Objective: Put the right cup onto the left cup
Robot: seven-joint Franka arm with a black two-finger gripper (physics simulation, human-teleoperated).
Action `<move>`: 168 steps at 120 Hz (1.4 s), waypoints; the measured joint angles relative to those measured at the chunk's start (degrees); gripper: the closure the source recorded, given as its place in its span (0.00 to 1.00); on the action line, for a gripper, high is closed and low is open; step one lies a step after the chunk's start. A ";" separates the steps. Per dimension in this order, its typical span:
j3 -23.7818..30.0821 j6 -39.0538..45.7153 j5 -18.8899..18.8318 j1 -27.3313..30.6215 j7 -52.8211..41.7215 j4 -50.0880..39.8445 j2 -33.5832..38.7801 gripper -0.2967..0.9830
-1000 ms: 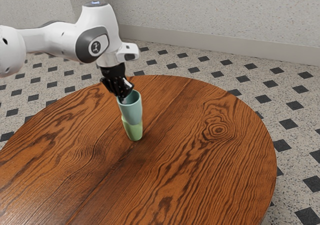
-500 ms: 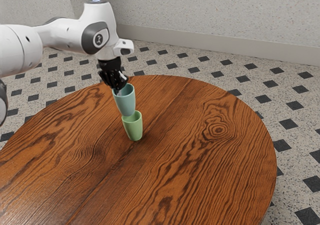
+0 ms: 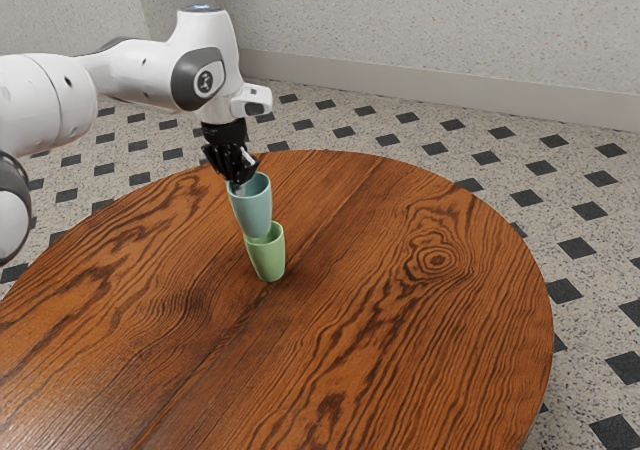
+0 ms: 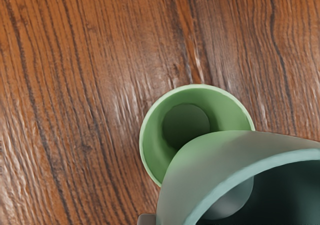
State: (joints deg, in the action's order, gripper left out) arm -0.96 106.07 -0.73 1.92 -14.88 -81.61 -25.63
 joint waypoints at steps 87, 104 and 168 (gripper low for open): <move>0.33 -0.99 -0.33 0.00 -2.42 3.19 -3.82 0.85; 0.33 -0.97 -0.34 0.00 -2.66 3.19 -3.93 0.85; 0.33 -0.80 -0.77 0.01 -3.19 4.65 -4.69 0.85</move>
State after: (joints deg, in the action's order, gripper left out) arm -0.63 105.27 -1.50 1.93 -18.07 -76.96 -30.33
